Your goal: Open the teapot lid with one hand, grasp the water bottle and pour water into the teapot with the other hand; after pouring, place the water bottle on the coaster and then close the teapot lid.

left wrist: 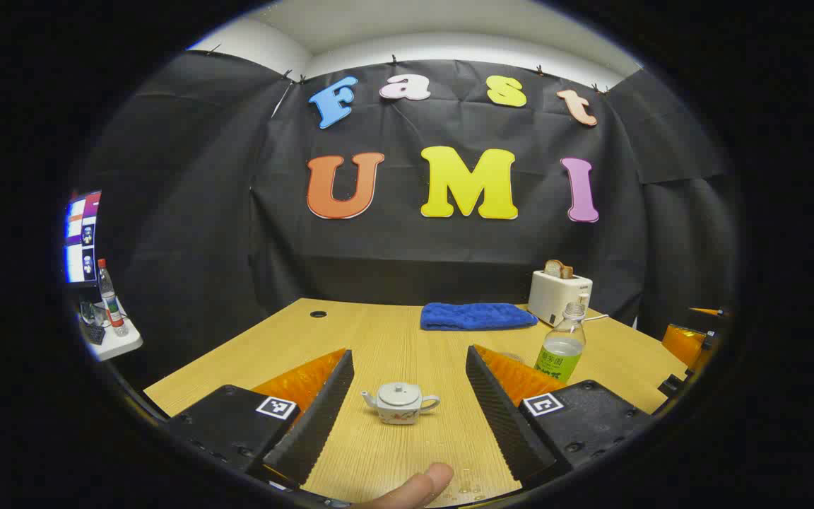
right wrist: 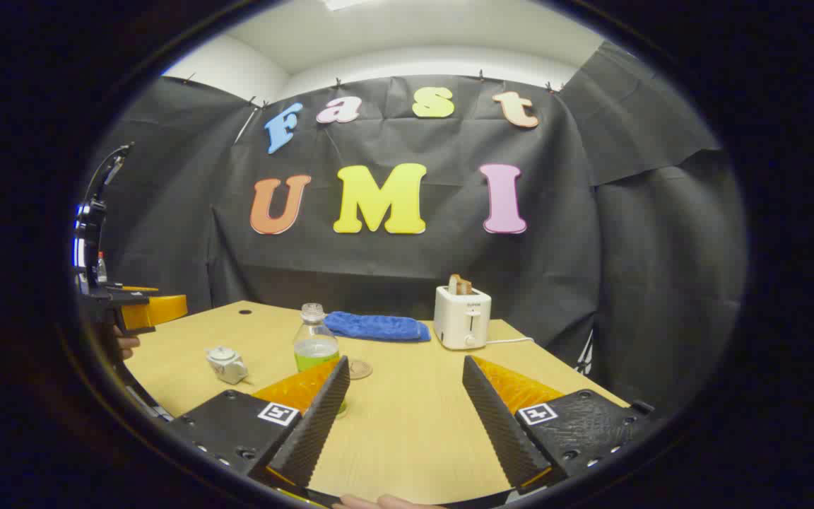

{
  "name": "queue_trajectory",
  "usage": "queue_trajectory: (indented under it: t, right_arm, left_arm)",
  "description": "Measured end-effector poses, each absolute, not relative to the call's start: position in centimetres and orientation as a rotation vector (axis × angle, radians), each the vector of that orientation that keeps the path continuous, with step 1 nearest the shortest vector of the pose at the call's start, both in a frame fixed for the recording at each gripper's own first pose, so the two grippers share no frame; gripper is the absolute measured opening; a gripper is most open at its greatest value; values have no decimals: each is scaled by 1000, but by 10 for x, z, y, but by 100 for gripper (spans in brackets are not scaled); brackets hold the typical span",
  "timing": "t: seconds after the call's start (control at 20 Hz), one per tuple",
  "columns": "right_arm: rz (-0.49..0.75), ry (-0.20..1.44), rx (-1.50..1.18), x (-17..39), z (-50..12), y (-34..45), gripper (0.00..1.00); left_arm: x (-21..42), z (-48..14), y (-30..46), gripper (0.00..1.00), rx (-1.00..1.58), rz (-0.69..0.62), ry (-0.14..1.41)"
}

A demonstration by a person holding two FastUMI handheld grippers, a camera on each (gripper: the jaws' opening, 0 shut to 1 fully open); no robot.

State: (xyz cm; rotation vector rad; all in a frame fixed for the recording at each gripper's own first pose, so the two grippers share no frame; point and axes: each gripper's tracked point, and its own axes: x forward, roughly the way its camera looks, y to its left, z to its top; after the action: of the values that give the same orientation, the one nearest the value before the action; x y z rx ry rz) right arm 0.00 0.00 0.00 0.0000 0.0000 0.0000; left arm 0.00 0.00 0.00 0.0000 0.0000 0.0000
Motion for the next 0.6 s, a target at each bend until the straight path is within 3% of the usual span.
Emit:
queue_trajectory:
  t: [0.6]
  right_arm:
    - [8, 5, -10, -2, -3, -5, 96]
  left_arm:
    - [5, -2, 19, 100, -33, 12, 14]
